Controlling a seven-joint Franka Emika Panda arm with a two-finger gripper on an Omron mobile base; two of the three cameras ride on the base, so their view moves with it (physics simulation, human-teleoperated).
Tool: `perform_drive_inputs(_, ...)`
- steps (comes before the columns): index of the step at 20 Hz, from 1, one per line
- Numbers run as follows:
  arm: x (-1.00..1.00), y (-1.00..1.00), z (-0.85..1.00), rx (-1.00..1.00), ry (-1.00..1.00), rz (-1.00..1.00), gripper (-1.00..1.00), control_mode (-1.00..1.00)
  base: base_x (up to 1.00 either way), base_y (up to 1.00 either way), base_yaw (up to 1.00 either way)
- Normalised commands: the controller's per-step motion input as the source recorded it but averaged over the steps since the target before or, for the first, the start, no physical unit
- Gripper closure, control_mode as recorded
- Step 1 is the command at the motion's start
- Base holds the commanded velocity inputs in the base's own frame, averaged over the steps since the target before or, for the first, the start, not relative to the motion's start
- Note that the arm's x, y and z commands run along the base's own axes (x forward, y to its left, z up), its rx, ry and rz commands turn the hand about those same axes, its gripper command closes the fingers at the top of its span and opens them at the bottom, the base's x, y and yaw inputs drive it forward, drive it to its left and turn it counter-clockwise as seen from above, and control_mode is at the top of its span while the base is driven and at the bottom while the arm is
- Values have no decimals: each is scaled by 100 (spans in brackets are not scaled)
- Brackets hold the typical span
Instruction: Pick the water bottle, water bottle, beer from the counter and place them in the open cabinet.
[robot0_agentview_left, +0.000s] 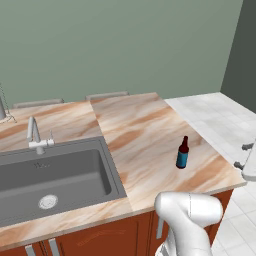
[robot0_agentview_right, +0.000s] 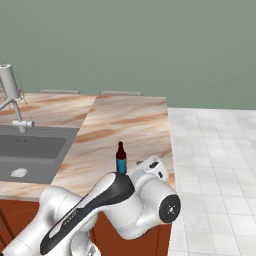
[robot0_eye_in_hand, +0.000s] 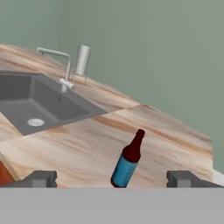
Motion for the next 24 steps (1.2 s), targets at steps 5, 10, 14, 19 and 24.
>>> perform_drive_inputs(5,13,1,-2,0,7,-3,-100,-100,0,0,0)
perform_drive_inputs(10,8,0,0,7,-1,0,-100,-100,0,0,0)
perform_drive_inputs(14,0,0,0,13,0,0,-100,-100,0,0,0)
perform_drive_inputs(19,5,0,-3,12,0,0,-100,-100,0,0,0)
perform_drive_inputs(24,13,10,0,4,0,0,-100,-100,0,0,0)
